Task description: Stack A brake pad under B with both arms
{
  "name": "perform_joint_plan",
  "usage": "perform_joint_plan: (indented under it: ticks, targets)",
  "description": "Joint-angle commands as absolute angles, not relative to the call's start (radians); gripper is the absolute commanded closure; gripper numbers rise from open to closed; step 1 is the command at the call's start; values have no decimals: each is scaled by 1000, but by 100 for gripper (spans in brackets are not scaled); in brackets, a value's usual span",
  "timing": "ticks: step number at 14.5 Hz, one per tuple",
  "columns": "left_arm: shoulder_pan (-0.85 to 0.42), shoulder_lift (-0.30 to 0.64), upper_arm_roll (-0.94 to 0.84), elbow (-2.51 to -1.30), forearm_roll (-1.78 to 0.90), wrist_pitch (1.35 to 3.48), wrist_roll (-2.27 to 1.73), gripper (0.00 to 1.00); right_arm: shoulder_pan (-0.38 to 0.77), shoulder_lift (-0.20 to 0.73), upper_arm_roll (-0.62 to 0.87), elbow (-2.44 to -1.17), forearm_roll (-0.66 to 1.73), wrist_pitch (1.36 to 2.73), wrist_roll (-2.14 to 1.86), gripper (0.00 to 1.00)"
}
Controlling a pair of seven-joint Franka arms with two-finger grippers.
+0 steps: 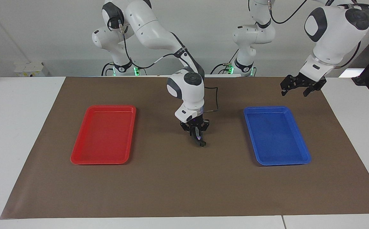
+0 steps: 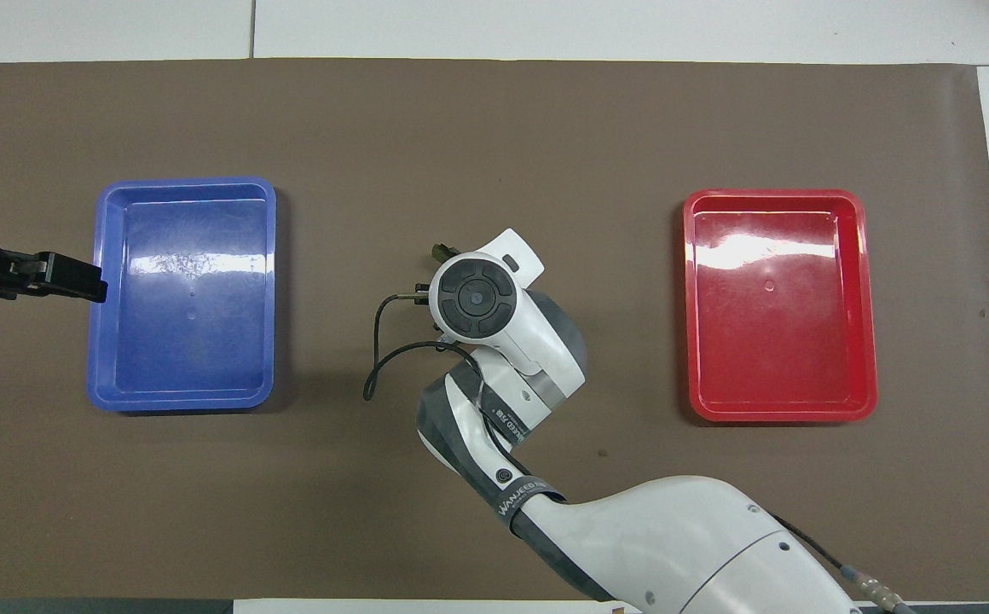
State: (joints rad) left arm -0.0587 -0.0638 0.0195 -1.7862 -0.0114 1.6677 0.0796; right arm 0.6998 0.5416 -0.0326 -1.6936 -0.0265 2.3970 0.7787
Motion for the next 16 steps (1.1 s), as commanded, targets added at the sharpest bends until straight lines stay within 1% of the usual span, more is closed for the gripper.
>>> perform_joint_plan:
  ticks: [1, 3, 7, 8, 9, 10, 11, 12, 13, 16]
  targets:
    - [-49, -75, 17, -1784, -2, 1657, 67, 0, 701, 534, -29, -1709, -43, 2422, 781, 100]
    - [-51, -75, 15, -1784, -2, 1655, 68, 0, 701, 534, -29, -1715, -43, 2422, 781, 100]
    - [-49, -75, 15, -1784, -2, 1655, 67, 0, 701, 534, -29, -1717, -43, 2422, 781, 95]
    - [-49, -75, 15, -1784, -2, 1655, 67, 0, 701, 534, -31, -1717, -41, 2422, 782, 93]
    - [-49, -75, 15, -1784, -2, 1655, 67, 0, 700, 534, -29, -1717, -41, 2424, 781, 89]
    - [-49, -75, 15, -1784, -2, 1655, 67, 0, 699, 534, -29, -1717, -41, 2422, 782, 65]
    - [-49, -75, 15, -1784, -2, 1655, 67, 0, 699, 534, -31, -1717, -41, 2425, 784, 35]
    - [-49, -75, 17, -1784, -2, 1655, 67, 0, 699, 534, -29, -1718, -41, 2427, 784, 12]
    - [-49, -75, 15, -1784, -2, 1655, 67, 0, 701, 534, -31, -1718, -41, 2427, 784, 0]
    - [-49, -75, 15, -1784, -2, 1655, 69, 0, 706, 526, -31, -1707, -41, 2393, 788, 0]
